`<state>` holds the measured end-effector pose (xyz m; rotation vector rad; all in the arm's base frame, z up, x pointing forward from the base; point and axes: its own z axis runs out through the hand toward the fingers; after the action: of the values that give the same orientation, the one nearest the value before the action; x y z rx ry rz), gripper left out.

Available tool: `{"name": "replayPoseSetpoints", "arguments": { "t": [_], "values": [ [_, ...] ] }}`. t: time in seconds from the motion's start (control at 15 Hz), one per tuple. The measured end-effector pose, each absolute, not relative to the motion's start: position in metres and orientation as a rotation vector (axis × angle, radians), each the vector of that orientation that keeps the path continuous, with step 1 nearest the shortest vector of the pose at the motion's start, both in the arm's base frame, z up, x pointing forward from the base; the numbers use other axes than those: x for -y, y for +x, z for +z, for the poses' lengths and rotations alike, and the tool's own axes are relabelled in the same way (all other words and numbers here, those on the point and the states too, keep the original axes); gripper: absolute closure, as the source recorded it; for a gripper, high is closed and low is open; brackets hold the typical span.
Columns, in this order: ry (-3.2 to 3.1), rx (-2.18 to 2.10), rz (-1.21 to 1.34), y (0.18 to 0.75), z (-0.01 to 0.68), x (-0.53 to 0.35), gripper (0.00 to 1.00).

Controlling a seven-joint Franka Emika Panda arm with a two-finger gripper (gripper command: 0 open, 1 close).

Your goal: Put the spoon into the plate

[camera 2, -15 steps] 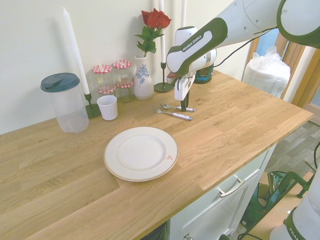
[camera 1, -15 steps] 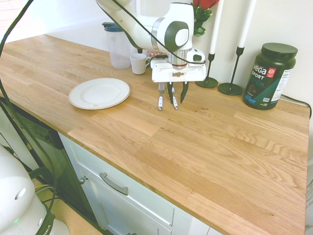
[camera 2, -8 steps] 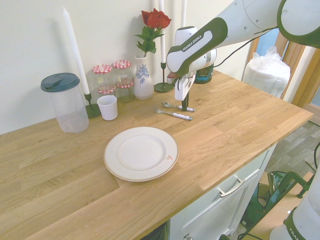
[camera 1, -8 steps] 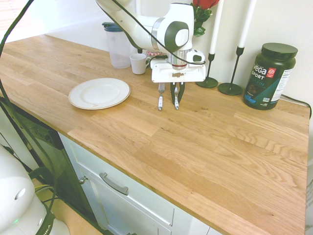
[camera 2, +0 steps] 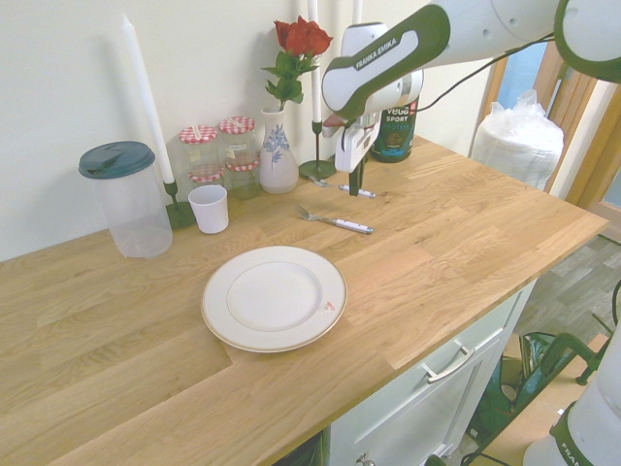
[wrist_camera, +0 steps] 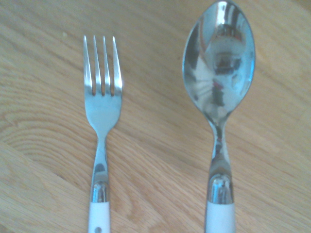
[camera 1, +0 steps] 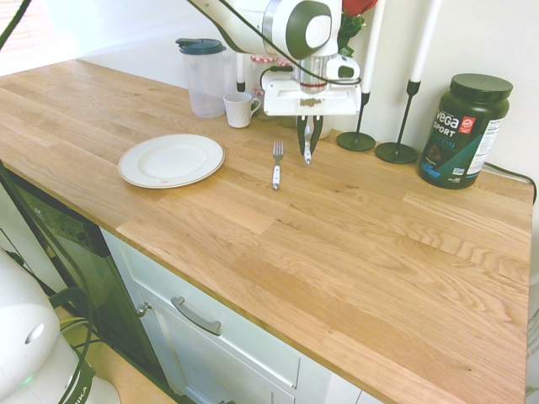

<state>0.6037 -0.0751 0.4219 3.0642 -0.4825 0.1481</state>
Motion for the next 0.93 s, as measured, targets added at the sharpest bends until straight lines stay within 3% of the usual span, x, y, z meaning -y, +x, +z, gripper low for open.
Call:
{"name": "replayPoseSetpoints", "arguments": {
  "t": [0.33, 0.6, 0.93],
  "values": [
    [2.968, 0.894, 0.113, 0.532, 0.443, 0.001, 1.00],
    [2.908, 1.106, 0.152, 0.463, 0.420, -0.106, 1.00],
    [2.857, 1.278, 0.204, 0.432, 0.382, -0.187, 1.00]
  ]
}}
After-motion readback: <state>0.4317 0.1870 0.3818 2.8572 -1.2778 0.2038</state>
